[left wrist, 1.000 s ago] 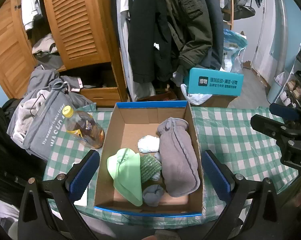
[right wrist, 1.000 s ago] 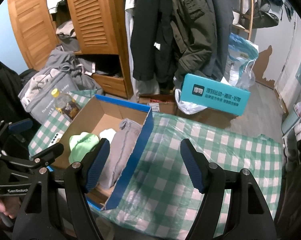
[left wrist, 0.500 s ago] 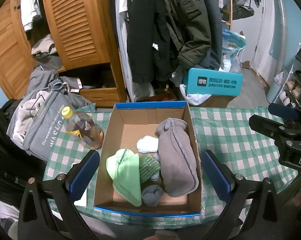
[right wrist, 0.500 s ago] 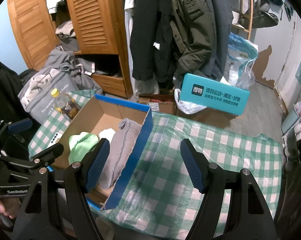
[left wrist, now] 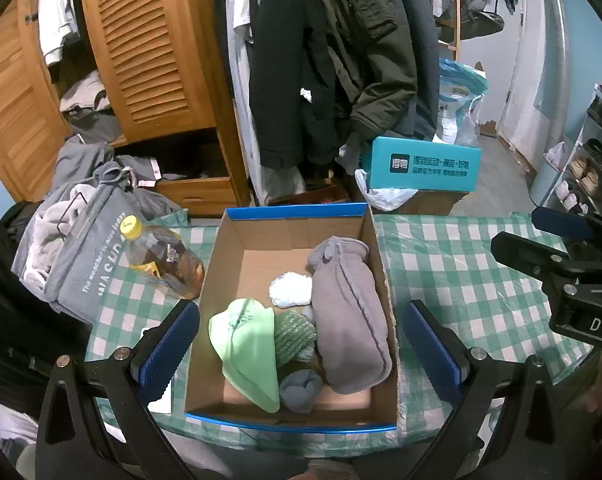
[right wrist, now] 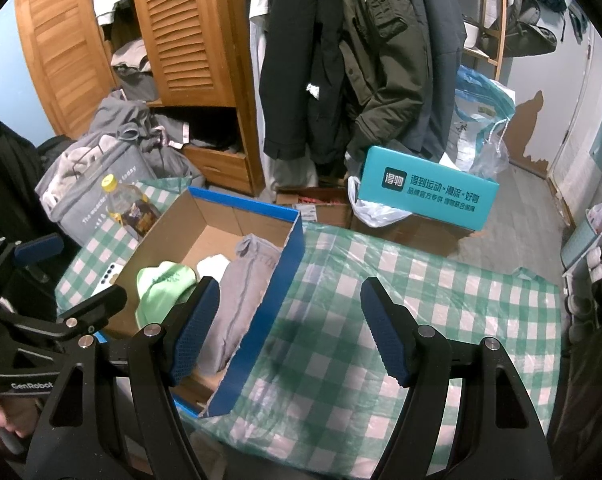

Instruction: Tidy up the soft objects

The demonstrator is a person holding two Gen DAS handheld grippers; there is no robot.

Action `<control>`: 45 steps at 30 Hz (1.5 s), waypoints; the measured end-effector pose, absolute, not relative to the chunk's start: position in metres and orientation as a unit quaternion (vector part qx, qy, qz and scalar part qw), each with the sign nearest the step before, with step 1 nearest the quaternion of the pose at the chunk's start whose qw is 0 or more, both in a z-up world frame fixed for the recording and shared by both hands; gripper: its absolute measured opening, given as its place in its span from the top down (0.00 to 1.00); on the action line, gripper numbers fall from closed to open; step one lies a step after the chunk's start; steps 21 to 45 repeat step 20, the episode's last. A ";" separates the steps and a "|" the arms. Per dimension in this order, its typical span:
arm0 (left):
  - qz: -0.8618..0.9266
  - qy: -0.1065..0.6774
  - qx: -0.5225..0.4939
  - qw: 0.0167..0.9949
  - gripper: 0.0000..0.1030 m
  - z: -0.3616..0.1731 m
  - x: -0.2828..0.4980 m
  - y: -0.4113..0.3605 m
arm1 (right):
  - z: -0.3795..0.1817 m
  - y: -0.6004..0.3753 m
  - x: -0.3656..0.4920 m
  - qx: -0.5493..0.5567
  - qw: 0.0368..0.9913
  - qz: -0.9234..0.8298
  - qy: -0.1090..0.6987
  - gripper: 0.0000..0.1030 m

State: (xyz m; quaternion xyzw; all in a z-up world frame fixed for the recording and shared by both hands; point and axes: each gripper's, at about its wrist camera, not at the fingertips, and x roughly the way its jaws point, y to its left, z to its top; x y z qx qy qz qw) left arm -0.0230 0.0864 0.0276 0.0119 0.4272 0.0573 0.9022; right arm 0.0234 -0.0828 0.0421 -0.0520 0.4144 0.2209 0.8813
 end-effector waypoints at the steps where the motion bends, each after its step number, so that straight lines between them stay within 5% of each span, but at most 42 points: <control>1: 0.058 0.427 0.012 0.902 0.01 0.028 -0.023 0.086 | 0.042 -0.084 0.023 -0.052 0.881 0.221 0.414 0.30; 45: 0.058 0.427 0.014 0.902 0.01 0.032 -0.024 0.085 | 0.042 -0.087 0.024 -0.053 0.881 0.222 0.415 0.30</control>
